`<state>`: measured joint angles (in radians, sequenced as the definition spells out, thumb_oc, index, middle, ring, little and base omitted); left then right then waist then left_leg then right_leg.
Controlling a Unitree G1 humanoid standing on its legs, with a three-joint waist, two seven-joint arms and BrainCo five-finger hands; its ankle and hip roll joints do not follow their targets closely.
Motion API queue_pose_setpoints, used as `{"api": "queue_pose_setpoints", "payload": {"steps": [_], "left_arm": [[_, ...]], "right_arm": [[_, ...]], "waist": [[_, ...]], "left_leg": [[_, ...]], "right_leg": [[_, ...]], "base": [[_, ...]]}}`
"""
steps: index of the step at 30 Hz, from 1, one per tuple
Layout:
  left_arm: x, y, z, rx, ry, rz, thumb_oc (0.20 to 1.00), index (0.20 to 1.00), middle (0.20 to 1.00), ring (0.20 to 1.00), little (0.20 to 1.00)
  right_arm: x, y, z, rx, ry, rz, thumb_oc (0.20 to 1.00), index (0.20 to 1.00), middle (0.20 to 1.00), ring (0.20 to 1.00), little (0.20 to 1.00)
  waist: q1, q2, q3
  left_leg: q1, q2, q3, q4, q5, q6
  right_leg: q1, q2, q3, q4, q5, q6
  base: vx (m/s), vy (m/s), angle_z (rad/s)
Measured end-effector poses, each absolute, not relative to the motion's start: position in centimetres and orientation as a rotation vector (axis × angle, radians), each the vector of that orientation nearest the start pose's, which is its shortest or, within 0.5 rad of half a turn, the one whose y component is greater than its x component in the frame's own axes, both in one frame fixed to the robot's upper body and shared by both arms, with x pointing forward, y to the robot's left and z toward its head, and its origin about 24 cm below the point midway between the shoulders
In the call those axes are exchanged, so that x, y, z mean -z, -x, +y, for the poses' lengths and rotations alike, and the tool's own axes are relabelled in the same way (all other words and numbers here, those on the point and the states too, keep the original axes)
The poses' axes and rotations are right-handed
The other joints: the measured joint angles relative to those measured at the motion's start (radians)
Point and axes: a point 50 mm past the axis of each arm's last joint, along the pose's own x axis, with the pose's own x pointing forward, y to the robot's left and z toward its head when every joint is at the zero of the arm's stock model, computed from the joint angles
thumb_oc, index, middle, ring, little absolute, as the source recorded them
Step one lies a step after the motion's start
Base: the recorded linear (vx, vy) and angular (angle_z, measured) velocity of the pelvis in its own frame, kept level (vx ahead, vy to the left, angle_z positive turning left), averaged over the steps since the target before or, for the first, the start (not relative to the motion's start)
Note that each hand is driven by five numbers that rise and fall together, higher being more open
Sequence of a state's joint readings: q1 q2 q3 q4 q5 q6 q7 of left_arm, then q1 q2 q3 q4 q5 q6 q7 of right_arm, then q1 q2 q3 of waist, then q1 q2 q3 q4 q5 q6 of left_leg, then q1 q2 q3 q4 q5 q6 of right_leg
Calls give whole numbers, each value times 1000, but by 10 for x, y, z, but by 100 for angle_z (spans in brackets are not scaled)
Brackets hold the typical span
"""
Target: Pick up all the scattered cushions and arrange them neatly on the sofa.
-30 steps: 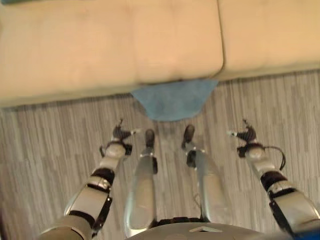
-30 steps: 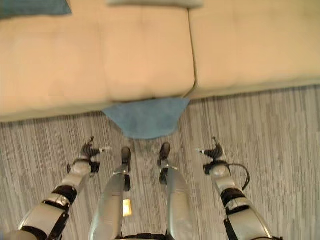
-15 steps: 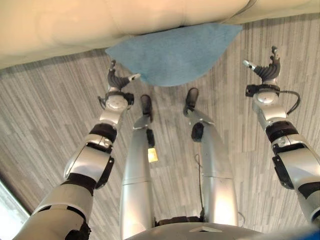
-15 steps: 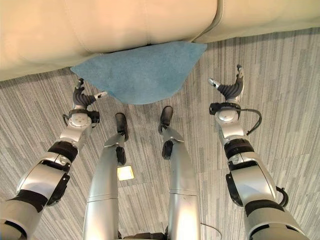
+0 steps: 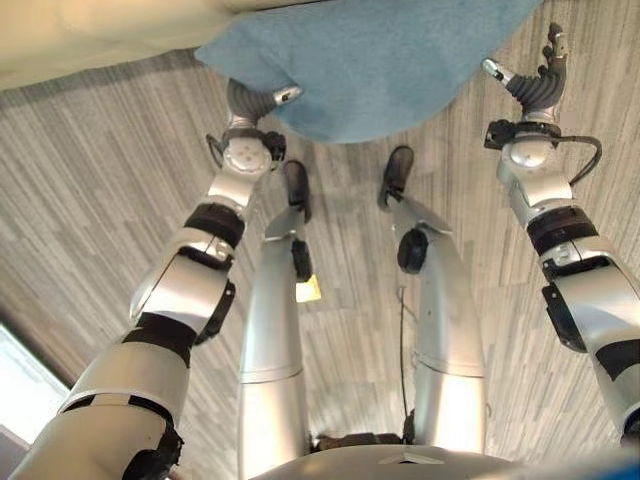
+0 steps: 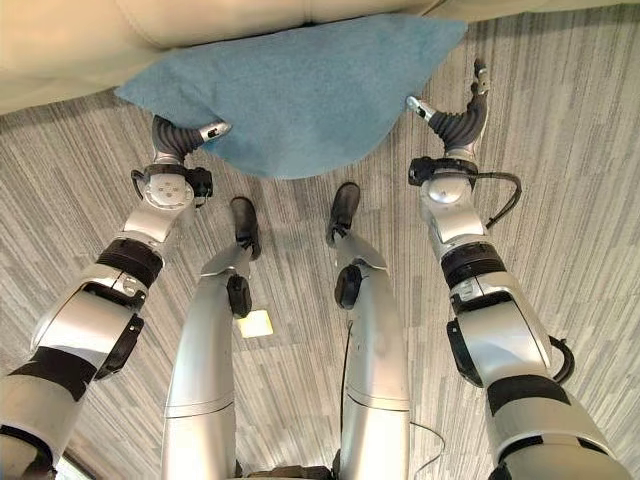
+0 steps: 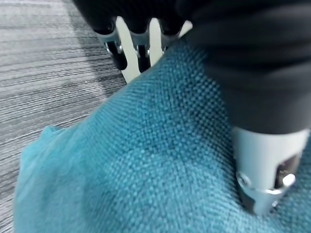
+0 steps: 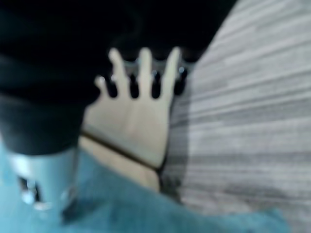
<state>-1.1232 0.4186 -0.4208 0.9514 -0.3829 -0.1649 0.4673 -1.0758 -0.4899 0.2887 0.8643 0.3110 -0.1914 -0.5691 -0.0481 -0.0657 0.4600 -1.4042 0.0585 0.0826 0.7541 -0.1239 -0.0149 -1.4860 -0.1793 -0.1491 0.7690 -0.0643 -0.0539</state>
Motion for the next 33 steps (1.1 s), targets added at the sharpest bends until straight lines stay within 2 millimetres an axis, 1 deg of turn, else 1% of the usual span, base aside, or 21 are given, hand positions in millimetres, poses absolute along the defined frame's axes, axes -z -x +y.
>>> {"api": "queue_pose_setpoints", "payload": {"steps": [3,9,13,17,23,24,25,28,29,30,31,32,33], "left_arm": [[-226,-412,168,-292,-248,-364,1000,1000,1000,1000,1000],[-255,-408,160,-285,-226,-473,1000,1000,1000,1000,1000],[-255,-406,154,-272,-248,-488,1000,1000,1000,1000,1000],[-255,-406,151,-267,-243,-490,1000,1000,1000,1000,1000],[-256,-407,144,-246,-226,-484,1000,1000,1000,1000,1000],[-257,-407,145,-248,-226,-486,1000,1000,1000,1000,1000],[-257,-407,142,-241,-223,-486,1000,1000,1000,1000,1000],[-260,-407,142,-243,-221,-491,1000,1000,1000,1000,1000],[-261,-407,142,-244,-219,-494,1000,1000,1000,1000,1000],[-262,-407,140,-240,-205,-491,937,937,937,937,937],[-262,-407,140,-239,-197,-489,200,200,200,200,200],[-263,-407,140,-242,-194,-490,200,200,200,200,200],[-263,-407,140,-249,-191,-492,200,200,200,200,200]], "right_arm": [[-243,-401,-206,476,208,-460,1000,1000,1000,1000,1000],[-270,-400,-197,449,213,-545,1000,1000,1000,1000,1000],[-271,-400,-196,440,247,-552,1000,1000,1000,1000,1000],[-271,-400,-194,432,255,-554,1000,1000,1000,1000,1000],[-275,-402,-186,414,266,-556,1000,1000,1000,1000,1000],[-276,-402,-187,416,261,-556,1000,1000,1000,1000,1000],[-274,-403,-183,405,254,-551,1000,1000,1000,1000,1000],[-274,-403,-178,394,247,-551,1000,1000,1000,1000,1000],[-275,-404,-175,388,242,-553,868,868,868,868,868],[-276,-404,-173,383,237,-554,558,558,558,558,558],[-275,-404,-172,379,236,-553,300,300,300,300,300],[-275,-404,-170,372,231,-551,200,200,200,200,200],[-274,-405,-168,369,223,-549,200,200,200,200,200]], "waist": [[9,1,-1],[16,8,-3],[24,11,-1],[34,13,0],[37,18,3],[37,18,3],[37,18,3],[38,18,3],[38,18,3],[38,18,3],[39,18,3],[40,19,2],[41,19,2]], "left_leg": [[-25,-1,-1,12,0,0],[-121,-2,-10,79,-10,2],[-145,0,-20,126,-27,8],[-155,1,-25,158,-41,4],[-156,1,-25,161,-39,9],[-156,1,-25,162,-38,8],[-155,1,-25,162,-37,6],[-156,1,-25,162,-37,5],[-155,1,-25,162,-36,5],[-155,1,-25,161,-36,5],[-155,1,-25,161,-36,4],[-155,1,-26,160,-35,3],[-155,1,-26,160,-35,3]], "right_leg": [[-23,-2,1,12,0,-1],[-113,-12,1,71,-10,-7],[-126,-13,-1,102,-19,-2],[-130,-14,-1,121,-23,-3],[-130,-14,-1,127,-24,-4],[-130,-14,-1,128,-23,-6],[-130,-14,-1,128,-23,-7],[-130,-14,-1,128,-23,-7],[-130,-14,-1,128,-23,-7],[-130,-14,-1,128,-23,-7],[-130,-14,-1,128,-23,-7],[-130,-14,-1,128,-23,-7],[-130,-14,-1,128,-23,-7]], "base": [[0,0,0],[0,0,0],[5,1,-1],[2,-1,-1],[0,0,0],[0,0,0],[0,0,0],[0,0,0],[0,0,0],[0,0,0],[0,0,0],[0,0,0],[0,0,0]]}}
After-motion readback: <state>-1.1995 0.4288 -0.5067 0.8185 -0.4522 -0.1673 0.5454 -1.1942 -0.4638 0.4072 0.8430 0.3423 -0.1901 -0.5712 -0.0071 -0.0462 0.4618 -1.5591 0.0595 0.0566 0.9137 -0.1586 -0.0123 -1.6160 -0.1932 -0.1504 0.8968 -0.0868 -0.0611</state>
